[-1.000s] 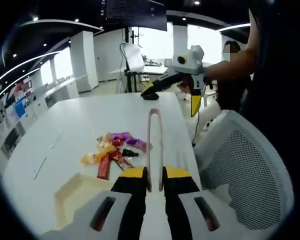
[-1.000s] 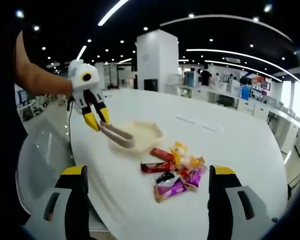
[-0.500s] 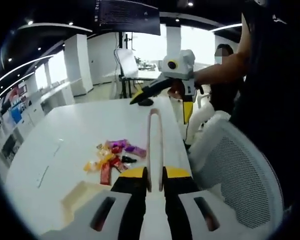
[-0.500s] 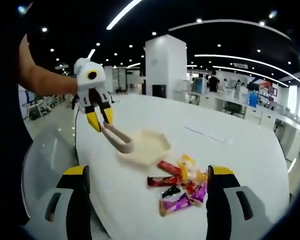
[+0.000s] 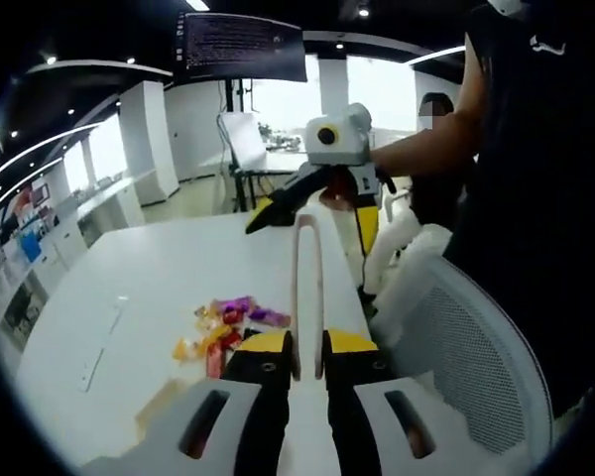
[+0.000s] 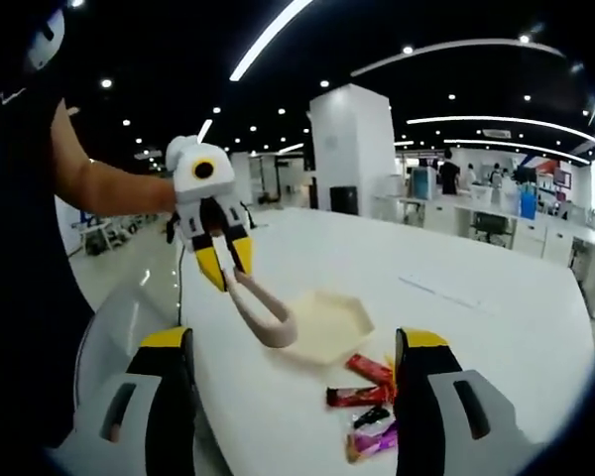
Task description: Place the target food into the container with the food tongs after gripping and lifting it, then release it inside without dropping or visibly crushing the food.
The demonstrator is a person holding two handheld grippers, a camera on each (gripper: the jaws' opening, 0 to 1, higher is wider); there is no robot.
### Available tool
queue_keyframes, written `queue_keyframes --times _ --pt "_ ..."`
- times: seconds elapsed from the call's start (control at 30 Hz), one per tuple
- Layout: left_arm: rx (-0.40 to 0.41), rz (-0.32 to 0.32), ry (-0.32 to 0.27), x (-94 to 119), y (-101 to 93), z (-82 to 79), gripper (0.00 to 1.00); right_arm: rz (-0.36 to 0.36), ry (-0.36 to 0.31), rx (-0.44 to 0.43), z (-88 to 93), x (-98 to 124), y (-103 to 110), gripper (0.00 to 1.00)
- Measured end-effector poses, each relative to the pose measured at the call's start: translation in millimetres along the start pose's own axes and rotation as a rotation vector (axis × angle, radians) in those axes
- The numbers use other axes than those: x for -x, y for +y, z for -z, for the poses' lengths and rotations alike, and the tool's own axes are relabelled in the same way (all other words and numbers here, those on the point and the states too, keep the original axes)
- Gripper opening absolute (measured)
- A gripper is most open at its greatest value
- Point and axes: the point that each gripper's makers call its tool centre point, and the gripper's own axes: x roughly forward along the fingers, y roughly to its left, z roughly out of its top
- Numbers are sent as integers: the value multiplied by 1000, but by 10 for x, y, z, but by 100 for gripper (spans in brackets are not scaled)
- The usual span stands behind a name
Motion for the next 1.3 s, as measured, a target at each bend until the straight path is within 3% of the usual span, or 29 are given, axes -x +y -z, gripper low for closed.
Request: queue_keyframes --times 0.2,0.33,0.67,1.3 --pt "-6 -2 -33 18 -14 -120 9 -60 -30 4 -155 -79 144 73" --pt "-7 2 -52 20 -35 -176 9 -108 -45 -16 -195 -127 214 61" --pt "-10 7 -71 32 -55 -210 9 -164 -92 -39 -339 -180 325 55" --pt "50 44 -137 68 -127 -424 9 -224 -154 -84 -545 -202 466 40"
